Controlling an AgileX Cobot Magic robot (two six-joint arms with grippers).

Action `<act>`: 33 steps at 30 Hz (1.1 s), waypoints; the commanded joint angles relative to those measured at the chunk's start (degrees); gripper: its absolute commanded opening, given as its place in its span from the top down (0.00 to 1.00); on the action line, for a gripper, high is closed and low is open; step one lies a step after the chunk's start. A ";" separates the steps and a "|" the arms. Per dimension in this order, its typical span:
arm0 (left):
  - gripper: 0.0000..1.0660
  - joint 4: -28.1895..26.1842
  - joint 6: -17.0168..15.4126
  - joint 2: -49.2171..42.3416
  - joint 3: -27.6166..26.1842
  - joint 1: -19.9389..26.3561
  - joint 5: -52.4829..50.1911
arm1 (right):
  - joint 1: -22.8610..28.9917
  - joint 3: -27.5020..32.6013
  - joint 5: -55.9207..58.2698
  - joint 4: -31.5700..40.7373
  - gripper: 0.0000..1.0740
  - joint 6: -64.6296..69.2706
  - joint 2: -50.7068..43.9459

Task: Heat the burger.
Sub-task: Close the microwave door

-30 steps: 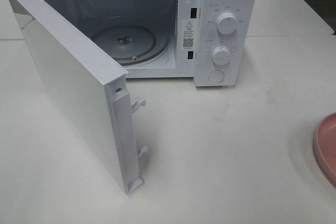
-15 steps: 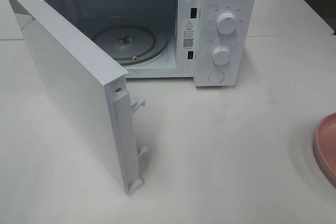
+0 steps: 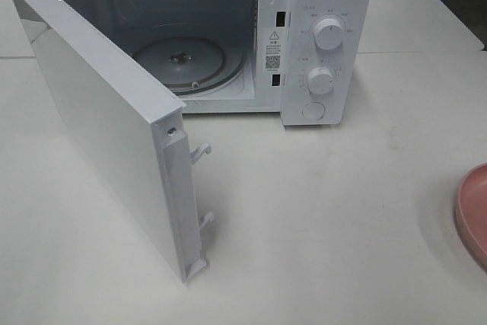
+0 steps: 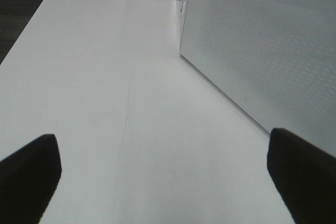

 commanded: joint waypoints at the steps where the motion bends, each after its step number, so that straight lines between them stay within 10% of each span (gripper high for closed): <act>1: 0.06 -0.29 0.00 -1.26 0.11 0.00 -0.40 | -0.46 0.17 -0.34 0.29 0.29 -0.86 -1.49; 33: 0.06 -0.29 0.00 -1.26 0.11 0.00 -0.40 | -0.46 0.17 -0.34 0.29 0.29 -0.86 -1.49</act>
